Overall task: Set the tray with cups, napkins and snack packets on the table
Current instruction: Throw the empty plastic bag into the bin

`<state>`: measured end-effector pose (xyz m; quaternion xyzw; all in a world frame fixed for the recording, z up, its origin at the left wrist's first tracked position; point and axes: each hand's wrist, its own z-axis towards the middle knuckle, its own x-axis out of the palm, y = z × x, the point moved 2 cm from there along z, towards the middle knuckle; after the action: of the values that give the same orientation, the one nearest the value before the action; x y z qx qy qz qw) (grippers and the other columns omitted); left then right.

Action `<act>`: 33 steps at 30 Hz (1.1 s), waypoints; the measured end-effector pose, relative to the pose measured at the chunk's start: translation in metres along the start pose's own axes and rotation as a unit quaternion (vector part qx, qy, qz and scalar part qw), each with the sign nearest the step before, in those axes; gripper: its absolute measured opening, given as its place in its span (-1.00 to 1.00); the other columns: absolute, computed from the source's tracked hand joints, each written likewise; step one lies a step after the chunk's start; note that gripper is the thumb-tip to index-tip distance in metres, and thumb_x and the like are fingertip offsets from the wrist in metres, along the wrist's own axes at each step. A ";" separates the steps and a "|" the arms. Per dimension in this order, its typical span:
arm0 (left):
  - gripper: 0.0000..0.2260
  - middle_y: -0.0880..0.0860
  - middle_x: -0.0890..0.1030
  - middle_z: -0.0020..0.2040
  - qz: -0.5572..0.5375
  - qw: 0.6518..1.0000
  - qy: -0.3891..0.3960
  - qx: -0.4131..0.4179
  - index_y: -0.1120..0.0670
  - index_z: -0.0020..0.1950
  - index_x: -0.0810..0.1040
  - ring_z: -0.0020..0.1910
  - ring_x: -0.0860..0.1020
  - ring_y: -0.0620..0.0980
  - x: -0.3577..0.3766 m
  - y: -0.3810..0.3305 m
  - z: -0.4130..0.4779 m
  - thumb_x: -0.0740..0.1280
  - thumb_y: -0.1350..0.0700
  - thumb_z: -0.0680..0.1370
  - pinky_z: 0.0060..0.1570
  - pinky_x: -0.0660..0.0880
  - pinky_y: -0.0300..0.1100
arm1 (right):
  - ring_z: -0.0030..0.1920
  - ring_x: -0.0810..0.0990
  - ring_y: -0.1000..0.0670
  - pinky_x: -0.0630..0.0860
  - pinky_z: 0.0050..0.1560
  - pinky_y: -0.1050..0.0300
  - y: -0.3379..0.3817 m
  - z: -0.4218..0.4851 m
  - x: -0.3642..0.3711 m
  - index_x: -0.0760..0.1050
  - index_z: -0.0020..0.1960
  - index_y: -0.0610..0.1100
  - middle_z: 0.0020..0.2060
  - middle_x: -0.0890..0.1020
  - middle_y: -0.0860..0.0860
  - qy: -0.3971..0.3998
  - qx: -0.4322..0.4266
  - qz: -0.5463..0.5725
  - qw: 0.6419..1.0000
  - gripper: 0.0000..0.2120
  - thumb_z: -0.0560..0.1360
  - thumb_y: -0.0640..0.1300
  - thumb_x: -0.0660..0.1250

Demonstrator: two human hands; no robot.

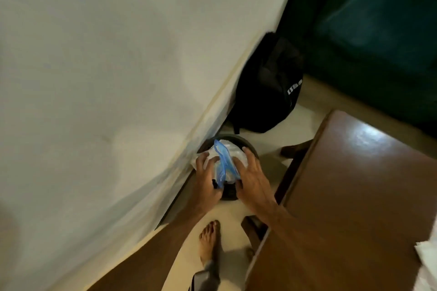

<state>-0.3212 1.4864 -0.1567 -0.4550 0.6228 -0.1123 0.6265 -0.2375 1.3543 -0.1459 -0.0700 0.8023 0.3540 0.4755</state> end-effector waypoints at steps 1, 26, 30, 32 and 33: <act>-0.34 0.13 0.26 0.53 0.018 0.999 0.029 -0.007 0.11 0.49 0.36 0.50 0.25 -0.06 0.021 0.023 0.005 0.51 0.24 0.42 0.32 0.10 -0.64 | 0.51 0.21 -0.12 0.53 0.32 0.01 -0.010 0.008 0.030 0.08 0.57 0.06 0.56 0.05 -0.06 0.013 0.014 0.011 1.000 -0.22 0.48 -0.22 0.38; -0.24 0.27 0.11 0.62 0.268 0.925 0.268 -0.017 0.09 0.63 0.01 0.51 0.33 0.22 0.107 0.092 0.025 0.40 0.09 0.57 0.49 0.29 0.11 | 0.38 0.45 -0.25 0.45 0.36 -0.12 -0.060 0.064 0.125 0.24 0.52 -0.15 0.39 0.45 -0.21 0.166 0.164 0.037 0.972 -0.47 0.61 -0.03 0.25; -0.21 0.21 0.06 0.64 0.238 0.941 0.242 -0.022 0.07 0.65 -0.08 0.60 0.17 0.21 0.064 0.039 0.000 0.37 0.09 0.59 0.52 0.24 0.17 | 0.42 0.40 -0.26 0.43 0.38 -0.14 -0.038 0.028 0.072 0.17 0.54 -0.15 0.41 0.41 -0.23 0.133 0.135 0.080 0.979 -0.39 0.54 -0.19 0.29; -0.27 0.19 0.09 0.64 0.225 0.951 0.211 -0.034 0.06 0.65 -0.03 0.57 0.23 0.23 0.035 0.004 -0.015 0.32 0.14 0.60 0.48 0.30 0.15 | 0.50 0.30 -0.20 0.37 0.45 -0.14 -0.024 0.004 0.036 0.12 0.59 -0.10 0.49 0.34 -0.18 0.115 0.126 0.097 0.981 -0.33 0.54 -0.21 0.30; -0.30 0.19 0.12 0.64 0.215 0.956 0.196 -0.043 0.06 0.65 0.00 0.55 0.28 0.23 0.022 -0.011 -0.021 0.30 0.16 0.61 0.46 0.33 0.12 | 0.53 0.24 -0.16 0.32 0.48 -0.12 -0.018 -0.008 0.022 0.10 0.60 -0.07 0.52 0.30 -0.14 0.109 0.122 0.108 0.981 -0.32 0.55 -0.21 0.30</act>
<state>-0.3302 1.4555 -0.1599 -0.3060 0.8207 -0.0356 0.4811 -0.2466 1.3414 -0.1700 0.0376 0.8892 0.2929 0.3496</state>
